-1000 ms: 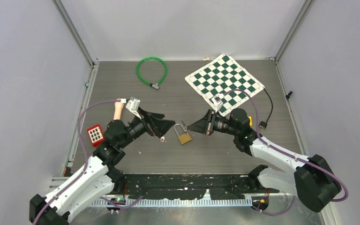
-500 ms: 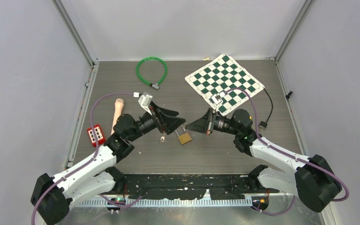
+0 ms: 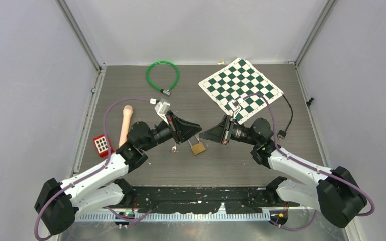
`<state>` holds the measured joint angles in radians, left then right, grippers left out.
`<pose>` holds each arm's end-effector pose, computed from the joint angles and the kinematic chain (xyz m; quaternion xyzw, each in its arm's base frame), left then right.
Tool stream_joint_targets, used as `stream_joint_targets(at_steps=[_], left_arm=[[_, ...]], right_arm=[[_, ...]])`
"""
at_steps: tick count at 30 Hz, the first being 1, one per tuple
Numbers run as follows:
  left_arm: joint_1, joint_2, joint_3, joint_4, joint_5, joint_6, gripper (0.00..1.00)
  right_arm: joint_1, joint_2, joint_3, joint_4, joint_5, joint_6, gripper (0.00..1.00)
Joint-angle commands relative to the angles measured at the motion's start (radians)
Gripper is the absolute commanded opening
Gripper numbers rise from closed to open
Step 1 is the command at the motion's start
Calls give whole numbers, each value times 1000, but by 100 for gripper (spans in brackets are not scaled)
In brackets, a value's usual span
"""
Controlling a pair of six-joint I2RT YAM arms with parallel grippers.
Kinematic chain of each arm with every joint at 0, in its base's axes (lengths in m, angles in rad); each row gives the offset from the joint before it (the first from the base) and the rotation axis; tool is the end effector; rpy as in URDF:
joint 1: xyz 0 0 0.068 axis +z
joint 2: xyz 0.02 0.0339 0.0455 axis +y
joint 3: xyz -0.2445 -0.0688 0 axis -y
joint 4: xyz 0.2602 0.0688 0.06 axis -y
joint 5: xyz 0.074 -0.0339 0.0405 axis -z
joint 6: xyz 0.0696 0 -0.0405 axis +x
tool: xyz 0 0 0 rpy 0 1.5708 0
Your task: Unlock with the key
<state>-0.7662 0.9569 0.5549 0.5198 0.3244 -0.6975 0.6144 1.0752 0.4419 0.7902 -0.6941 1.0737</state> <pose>0.1872 -0.2109 0.2832 0.1432 0.6510 -0.5728 0.4771 0.1990 0.1949 0.2429 -0.1128 0.6536 0.6811 0.3100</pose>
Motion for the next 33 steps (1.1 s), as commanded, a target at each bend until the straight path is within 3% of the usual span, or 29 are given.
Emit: stream_joint_targets(at_steps=[1,2,4,9,11,13,19,24,33], left_arm=[[-8,-6,41,64,-20,11,9],[-9,-9,40,64,-34,2,0],[-10,-16,38,65,-59,-21,0],[-19,-32,25,99,-95,-68,0],[-19,-36,17,139,-96,-85,0],[-19,-40,13,185,-98,-103,0],[-19,-12,16,358,-107,-156,0],[-19,51,35,467,-81,-226,0],[-42,105,67,507,-74,-247,0]], right_arm=[[6,-24,-8,82,-8,9,5],[7,-26,-10,87,-8,8,5],[7,-31,-33,115,0,7,10],[7,-62,-79,204,69,-50,49],[7,-81,-89,225,101,-101,60],[7,-101,-90,239,135,-151,64],[7,-147,-43,251,190,-256,64],[7,-168,-16,244,233,-305,57],[15,-148,55,270,225,-286,45]])
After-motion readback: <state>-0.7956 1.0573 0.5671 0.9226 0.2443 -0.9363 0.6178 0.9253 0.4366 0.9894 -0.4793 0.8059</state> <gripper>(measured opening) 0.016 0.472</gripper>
